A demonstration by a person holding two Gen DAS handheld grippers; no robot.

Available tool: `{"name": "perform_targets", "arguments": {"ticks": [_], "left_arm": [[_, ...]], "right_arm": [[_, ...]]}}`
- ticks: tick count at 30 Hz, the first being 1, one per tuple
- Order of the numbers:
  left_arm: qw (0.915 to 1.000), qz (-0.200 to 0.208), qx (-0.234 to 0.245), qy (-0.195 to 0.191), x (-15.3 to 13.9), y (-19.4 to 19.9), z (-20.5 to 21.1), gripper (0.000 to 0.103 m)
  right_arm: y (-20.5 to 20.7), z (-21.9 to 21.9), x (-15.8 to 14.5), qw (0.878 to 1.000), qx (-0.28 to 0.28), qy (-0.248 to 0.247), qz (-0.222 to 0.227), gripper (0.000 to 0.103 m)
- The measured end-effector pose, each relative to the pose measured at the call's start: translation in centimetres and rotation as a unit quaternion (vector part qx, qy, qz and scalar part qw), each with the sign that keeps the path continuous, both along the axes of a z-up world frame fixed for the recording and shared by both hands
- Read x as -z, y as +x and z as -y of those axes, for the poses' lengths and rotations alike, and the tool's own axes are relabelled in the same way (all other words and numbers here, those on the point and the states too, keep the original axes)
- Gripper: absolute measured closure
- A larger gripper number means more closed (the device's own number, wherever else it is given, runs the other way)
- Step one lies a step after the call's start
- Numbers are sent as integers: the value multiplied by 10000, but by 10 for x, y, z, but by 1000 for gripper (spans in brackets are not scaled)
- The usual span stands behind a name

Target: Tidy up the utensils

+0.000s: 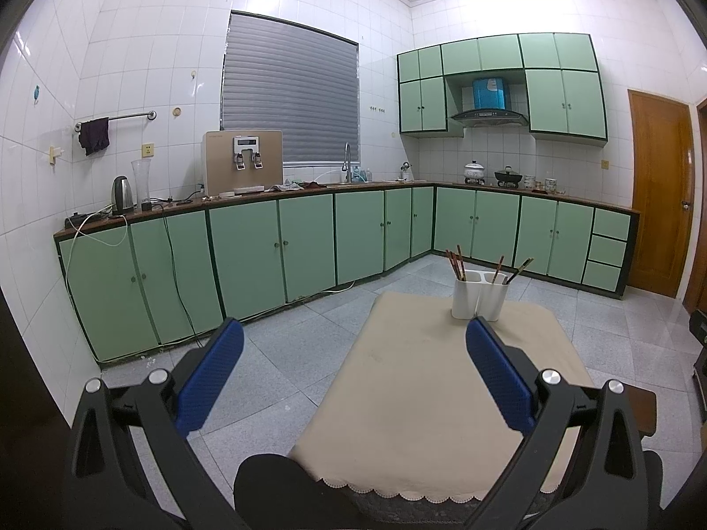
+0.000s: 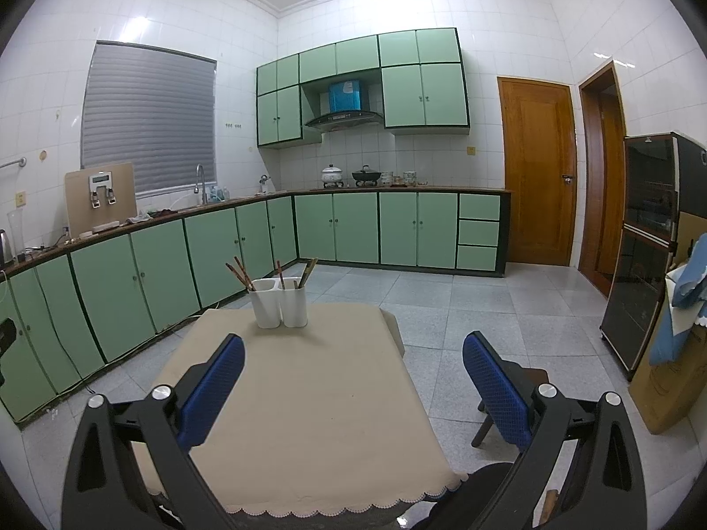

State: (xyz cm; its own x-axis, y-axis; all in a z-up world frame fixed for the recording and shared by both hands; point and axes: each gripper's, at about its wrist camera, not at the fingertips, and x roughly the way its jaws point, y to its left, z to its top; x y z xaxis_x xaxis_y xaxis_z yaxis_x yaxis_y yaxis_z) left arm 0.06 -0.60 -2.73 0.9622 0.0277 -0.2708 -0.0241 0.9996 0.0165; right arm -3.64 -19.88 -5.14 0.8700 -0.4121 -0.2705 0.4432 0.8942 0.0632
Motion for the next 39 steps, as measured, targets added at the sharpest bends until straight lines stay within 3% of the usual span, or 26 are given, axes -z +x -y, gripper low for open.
{"name": "perform_targets", "arguments": {"ticks": [39], "left_arm": [[10000, 17, 22, -11, -1, 0, 2, 5]], "right_arm": [[0, -1, -4, 10000, -6, -9, 4, 6]]}}
